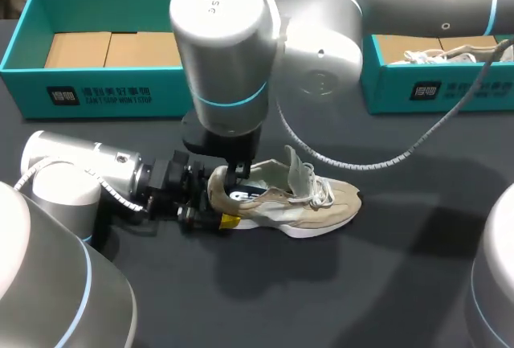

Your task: Take the shoe out of the shoebox, open the shoe tongue, remove and reinsert the insole, then place the shoe into the shoebox

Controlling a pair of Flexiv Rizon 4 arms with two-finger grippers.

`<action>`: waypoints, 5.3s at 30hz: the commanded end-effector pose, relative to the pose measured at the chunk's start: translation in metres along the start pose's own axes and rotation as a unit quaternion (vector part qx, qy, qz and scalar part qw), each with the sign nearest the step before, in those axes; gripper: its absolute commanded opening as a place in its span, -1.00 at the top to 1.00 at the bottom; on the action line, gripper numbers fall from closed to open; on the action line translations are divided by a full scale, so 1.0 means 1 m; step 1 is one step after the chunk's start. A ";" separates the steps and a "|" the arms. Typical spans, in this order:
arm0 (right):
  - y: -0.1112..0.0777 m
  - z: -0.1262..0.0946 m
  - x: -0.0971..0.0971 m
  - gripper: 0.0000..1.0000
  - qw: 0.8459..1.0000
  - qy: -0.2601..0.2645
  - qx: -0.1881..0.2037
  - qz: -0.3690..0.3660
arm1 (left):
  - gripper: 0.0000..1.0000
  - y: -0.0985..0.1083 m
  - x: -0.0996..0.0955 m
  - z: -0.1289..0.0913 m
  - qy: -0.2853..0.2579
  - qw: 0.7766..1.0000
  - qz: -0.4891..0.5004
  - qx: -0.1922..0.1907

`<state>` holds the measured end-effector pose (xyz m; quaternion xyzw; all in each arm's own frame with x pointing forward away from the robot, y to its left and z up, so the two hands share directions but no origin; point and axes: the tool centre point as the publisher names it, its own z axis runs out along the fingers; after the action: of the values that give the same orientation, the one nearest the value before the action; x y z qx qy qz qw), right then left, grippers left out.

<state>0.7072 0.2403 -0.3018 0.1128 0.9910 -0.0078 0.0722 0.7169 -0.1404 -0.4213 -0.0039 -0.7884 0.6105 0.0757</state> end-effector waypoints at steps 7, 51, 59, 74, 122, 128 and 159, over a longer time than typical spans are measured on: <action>-0.004 0.006 -0.004 1.00 1.000 0.012 -0.020 -0.012 | 1.00 0.001 0.000 0.001 0.000 1.000 0.000 -0.001; -0.045 0.084 -0.007 1.00 0.999 0.042 -0.014 0.002 | 1.00 0.001 0.000 0.001 0.000 1.000 0.000 -0.001; -0.050 0.086 -0.010 0.73 0.999 0.047 -0.017 -0.006 | 1.00 0.001 0.000 0.001 0.000 1.000 0.000 -0.001; -0.048 0.101 -0.019 0.15 0.996 0.084 -0.015 -0.018 | 1.00 0.001 0.000 0.001 0.000 1.000 0.000 -0.001; -0.077 0.075 0.007 1.00 0.969 0.066 -0.228 -0.073 | 1.00 0.001 0.000 0.001 0.000 1.000 0.000 -0.001; -0.082 0.072 0.003 1.00 0.959 0.053 -0.263 -0.092 | 1.00 0.001 0.000 0.001 0.000 1.000 0.000 -0.001; -0.002 0.027 -0.005 1.00 0.939 0.081 -0.227 -0.244 | 1.00 0.001 0.000 0.001 0.000 1.000 0.000 -0.001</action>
<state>0.7133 0.2277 -0.3288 -0.1505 0.9632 0.2221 0.0146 0.7161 -0.1410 -0.4216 -0.0039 -0.7885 0.6104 0.0757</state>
